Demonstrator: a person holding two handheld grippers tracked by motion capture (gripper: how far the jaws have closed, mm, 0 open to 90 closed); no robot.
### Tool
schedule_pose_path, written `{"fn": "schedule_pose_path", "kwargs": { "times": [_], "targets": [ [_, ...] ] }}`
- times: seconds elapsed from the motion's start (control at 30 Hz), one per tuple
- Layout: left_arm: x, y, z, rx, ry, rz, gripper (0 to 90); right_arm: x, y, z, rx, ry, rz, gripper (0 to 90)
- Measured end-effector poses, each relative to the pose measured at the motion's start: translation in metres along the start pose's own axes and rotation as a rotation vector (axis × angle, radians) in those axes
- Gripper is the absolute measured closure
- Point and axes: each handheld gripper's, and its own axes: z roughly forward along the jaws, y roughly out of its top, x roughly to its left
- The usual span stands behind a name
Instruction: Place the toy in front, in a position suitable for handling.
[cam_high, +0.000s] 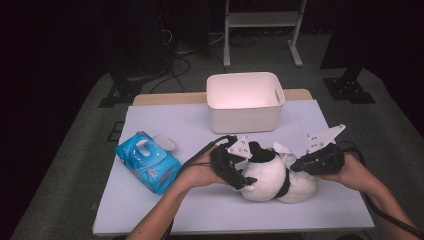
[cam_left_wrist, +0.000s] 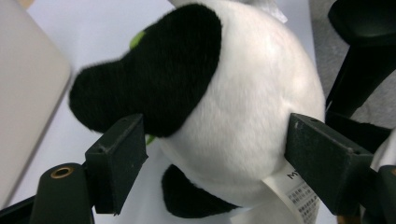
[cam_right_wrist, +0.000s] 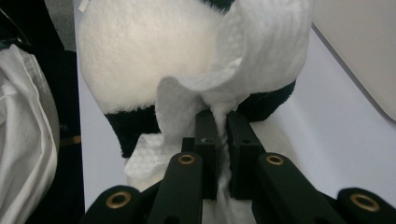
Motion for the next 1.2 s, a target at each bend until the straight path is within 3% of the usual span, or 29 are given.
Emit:
{"fn": "schedule_pose_path", "kwargs": {
  "times": [0.1,0.27,0.5,0.63,0.9,0.93,1.07,1.2],
  "targets": [
    [-0.002,-0.002,0.001,-0.036,-0.026,-0.024,19.5,0.000,-0.005,-0.004,-0.010,-0.004,0.010,83.8],
    [-0.006,-0.003,0.003,-0.057,-0.063,-0.030,18.5,0.002,-0.012,-0.008,-0.031,0.000,0.024,83.8],
    [-0.014,-0.003,0.012,-0.013,-0.071,-0.003,17.9,0.001,-0.021,-0.013,-0.061,-0.020,0.056,83.8],
    [-0.012,-0.006,0.021,-0.011,-0.073,-0.016,15.7,0.005,-0.021,-0.014,-0.056,-0.023,0.052,83.8],
    [-0.010,-0.013,0.030,-0.051,-0.119,-0.063,10.8,0.008,-0.025,-0.016,-0.059,-0.014,0.058,83.8],
    [-0.010,-0.014,0.030,-0.058,-0.121,-0.066,11.5,0.008,-0.025,-0.016,-0.059,-0.016,0.058,83.8],
    [-0.008,-0.014,0.025,-0.095,-0.108,-0.053,28.9,0.009,-0.026,-0.016,-0.075,-0.009,0.072,83.7],
    [-0.004,-0.007,0.015,-0.101,-0.090,-0.031,33.5,0.009,-0.025,-0.016,-0.127,0.008,0.081,83.8]
  ]
}}
